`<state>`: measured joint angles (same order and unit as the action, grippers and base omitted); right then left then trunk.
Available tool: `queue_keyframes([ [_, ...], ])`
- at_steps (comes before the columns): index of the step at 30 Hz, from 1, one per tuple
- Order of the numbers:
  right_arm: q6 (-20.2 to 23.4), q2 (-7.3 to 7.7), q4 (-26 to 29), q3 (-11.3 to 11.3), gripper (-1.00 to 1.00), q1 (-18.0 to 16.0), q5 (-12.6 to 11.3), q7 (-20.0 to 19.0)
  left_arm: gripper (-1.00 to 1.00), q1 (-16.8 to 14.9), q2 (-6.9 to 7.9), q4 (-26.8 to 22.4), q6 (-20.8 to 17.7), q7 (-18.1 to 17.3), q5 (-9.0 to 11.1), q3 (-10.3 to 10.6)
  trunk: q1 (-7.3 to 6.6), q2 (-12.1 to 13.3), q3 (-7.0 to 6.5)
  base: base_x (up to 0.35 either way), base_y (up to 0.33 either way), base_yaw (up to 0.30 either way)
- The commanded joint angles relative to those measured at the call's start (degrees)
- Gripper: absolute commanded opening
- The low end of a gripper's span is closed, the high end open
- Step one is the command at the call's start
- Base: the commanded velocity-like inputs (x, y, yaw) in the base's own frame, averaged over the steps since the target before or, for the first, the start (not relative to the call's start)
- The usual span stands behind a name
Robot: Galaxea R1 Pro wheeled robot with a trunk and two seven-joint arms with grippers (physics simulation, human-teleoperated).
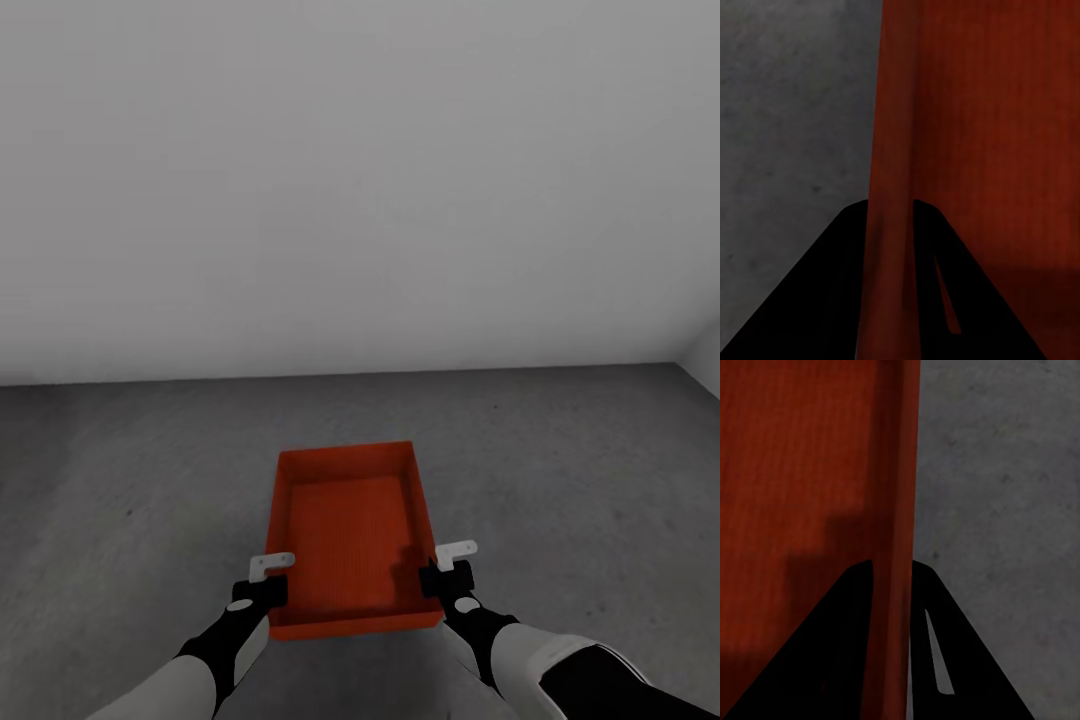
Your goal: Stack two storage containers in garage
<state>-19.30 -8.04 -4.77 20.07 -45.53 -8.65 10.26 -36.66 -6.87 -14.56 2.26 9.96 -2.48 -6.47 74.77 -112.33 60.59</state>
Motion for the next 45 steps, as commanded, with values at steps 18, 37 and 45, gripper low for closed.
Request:
queue_keyframes([
  [18,-0.72,-0.05,3.98,-3.14,-1.0,-0.15,-3.35,0.19,-1.0,0.03,0.72,0.23,0.2,1.99,-0.24,-0.83,3.95,-7.25,3.28,0.0,0.0,0.0],
  [37,-0.78,-0.05,3.98,-3.14,-1.0,-0.14,-3.38,0.19,-1.0,0.03,0.72,0.09,0.2,1.99,-0.24,-0.83,7.46,-13.67,6.15,0.0,0.0,0.0],
  [45,-0.75,0.03,3.98,-3.13,-1.0,-0.13,-3.33,0.19,-1.0,0.02,0.72,-0.03,0.2,1.99,-0.24,-0.83,7.46,-13.67,6.15,0.0,0.0,0.0],
])
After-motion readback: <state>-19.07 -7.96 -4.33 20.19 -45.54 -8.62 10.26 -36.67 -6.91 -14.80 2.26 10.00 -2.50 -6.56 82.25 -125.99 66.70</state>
